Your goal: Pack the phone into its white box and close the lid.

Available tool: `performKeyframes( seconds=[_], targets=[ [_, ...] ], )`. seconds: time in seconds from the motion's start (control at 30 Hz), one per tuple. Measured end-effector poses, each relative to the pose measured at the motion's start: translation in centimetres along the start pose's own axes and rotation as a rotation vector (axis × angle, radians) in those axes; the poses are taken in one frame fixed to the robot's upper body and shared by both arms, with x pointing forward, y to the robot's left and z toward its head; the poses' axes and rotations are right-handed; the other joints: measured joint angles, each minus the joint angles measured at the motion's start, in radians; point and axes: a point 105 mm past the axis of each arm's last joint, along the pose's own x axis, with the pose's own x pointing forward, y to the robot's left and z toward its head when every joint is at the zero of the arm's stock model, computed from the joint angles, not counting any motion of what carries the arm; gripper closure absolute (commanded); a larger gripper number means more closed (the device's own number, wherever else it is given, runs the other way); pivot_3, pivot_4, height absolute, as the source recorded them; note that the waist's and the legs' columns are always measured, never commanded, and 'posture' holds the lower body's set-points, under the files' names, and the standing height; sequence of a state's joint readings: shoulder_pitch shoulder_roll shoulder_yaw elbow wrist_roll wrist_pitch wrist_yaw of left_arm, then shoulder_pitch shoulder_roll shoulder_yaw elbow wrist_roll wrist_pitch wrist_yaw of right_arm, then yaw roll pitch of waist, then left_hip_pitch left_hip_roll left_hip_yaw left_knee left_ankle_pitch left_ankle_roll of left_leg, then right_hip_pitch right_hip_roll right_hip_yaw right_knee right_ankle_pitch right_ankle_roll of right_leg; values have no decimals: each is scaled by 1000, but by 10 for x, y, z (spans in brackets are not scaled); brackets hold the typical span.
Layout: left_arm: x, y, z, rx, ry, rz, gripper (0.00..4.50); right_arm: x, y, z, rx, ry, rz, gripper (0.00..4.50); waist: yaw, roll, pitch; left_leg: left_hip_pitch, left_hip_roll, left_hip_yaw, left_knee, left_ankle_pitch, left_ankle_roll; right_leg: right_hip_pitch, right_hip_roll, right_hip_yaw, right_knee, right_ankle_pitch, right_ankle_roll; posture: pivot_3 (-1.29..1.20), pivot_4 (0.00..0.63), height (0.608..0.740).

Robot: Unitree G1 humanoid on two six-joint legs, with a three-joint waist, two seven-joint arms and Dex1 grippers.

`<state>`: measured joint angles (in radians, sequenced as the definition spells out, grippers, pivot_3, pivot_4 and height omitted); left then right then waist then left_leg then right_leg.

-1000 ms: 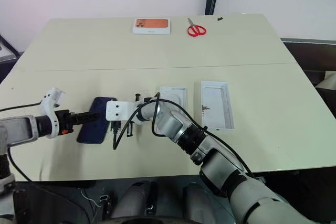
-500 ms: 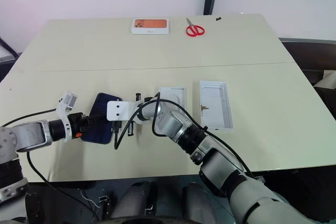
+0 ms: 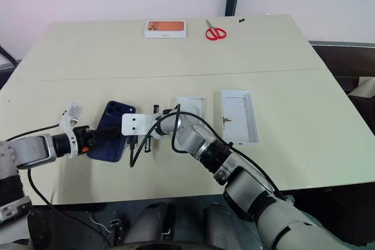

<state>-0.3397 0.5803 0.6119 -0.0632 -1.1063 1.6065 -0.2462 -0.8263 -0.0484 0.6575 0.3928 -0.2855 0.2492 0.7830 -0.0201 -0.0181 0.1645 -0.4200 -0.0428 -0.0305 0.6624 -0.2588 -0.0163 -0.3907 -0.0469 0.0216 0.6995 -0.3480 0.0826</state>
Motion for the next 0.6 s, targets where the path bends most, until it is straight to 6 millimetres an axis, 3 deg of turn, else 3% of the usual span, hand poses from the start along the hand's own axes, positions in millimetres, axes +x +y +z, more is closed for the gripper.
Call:
performKeyframes(
  seconds=[0.33, 0.6],
  targets=[
    [-1, 4, 2, -38, -27, 1, 3165, -8, -2, -3, -21, 11, -9, 4500, 1, 0, 0, 1, 0, 0, 0, 0, -1, 0, 0, 0, 0, 0, 0, 0, 150, 740],
    [2, 9, 11, -108, -68, 16, 3165, -40, -19, -1, 4, 1, -55, 4500, 2, -1, 0, 0, 0, 0, 0, 0, -1, 0, 0, 0, 0, 0, 0, 0, 150, 740]
  ],
)
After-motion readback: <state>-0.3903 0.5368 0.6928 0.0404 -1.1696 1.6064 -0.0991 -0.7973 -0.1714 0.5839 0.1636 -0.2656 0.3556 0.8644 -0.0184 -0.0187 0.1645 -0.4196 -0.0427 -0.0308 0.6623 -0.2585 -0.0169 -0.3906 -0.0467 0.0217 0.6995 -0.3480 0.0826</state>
